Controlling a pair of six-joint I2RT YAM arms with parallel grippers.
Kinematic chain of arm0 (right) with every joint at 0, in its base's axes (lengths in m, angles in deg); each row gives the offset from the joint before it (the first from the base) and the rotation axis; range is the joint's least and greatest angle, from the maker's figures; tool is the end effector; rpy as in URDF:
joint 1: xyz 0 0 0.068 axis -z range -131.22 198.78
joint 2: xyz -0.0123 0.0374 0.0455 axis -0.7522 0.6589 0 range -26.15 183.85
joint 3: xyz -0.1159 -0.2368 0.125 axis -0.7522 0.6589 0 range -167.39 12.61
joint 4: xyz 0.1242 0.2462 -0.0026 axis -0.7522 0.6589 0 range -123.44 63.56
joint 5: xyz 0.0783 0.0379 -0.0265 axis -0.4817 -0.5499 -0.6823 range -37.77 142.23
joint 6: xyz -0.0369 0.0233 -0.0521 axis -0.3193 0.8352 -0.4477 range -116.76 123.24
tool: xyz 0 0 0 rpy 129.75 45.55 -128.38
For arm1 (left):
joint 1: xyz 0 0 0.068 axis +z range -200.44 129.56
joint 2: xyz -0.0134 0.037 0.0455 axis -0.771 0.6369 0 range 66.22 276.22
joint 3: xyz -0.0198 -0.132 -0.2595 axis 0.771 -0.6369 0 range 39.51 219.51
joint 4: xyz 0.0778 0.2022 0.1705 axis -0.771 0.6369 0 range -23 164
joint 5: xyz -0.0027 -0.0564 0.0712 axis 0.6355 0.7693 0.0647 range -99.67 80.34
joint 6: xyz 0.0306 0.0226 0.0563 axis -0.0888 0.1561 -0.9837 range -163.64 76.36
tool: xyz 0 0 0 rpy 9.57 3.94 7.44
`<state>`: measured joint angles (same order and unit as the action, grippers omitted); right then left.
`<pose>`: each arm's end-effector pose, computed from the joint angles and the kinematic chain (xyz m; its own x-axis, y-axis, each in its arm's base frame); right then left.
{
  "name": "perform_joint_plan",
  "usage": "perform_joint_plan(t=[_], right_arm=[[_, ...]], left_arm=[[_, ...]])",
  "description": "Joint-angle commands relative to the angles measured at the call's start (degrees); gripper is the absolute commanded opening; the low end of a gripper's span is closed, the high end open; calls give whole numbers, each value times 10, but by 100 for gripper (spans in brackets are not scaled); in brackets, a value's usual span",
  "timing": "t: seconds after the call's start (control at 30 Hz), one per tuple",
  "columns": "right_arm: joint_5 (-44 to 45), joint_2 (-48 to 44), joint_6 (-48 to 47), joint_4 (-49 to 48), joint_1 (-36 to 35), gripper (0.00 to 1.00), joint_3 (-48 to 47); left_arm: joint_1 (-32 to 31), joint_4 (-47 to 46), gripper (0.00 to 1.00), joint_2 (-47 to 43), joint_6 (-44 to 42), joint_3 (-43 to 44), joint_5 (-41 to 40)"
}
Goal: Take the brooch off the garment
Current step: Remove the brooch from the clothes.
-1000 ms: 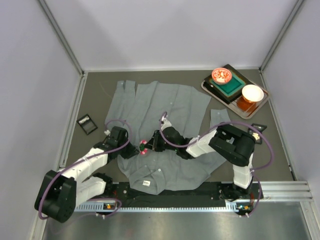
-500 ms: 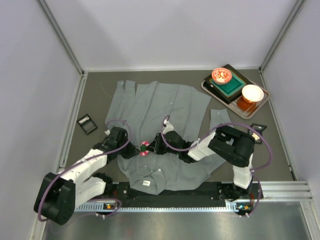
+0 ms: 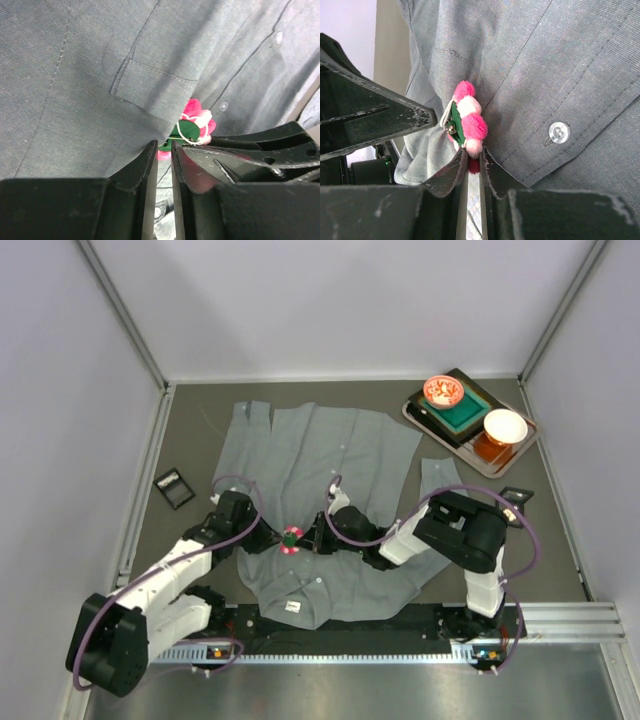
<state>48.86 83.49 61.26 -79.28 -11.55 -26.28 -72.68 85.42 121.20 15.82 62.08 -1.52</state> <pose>0.1826 0.3268 0.1005 -0.8686 0.1859 -0.4593 -0.2966 0.5475 0.7825 0.1729 -0.0790 0.1577 -0.7586 -0.6110 -0.2264 -0.3857 0.7011 -0.5998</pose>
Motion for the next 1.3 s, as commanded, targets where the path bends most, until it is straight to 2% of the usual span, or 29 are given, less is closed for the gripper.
perform_joint_plan(t=[0.0, 0.13, 0.33, 0.6, 0.83, 1.1, 1.27], right_arm=[[-22, 14, -25, 6, -3, 4, 1], [-25, 16, -26, 7, -1, 5, -4], [-37, 15, -39, 26, 0, 11, -21], [-57, -7, -33, 32, 3, 25, -29], [-52, -15, -47, 48, 6, 26, -36], [-47, -3, -41, 37, 12, 20, -41], [-41, -18, -42, 37, 13, 29, -30]], left_arm=[[-3, -18, 22, 37, -32, 24, -2], [-3, -30, 24, 66, -44, 22, -12], [-2, -49, 26, 53, -44, 2, -4], [-3, -62, 24, 31, -23, -23, 24], [-3, -44, 23, 11, -28, -20, 21], [-3, -44, 22, -8, -17, -41, 29], [-2, -20, 22, -23, -21, -23, 23]])
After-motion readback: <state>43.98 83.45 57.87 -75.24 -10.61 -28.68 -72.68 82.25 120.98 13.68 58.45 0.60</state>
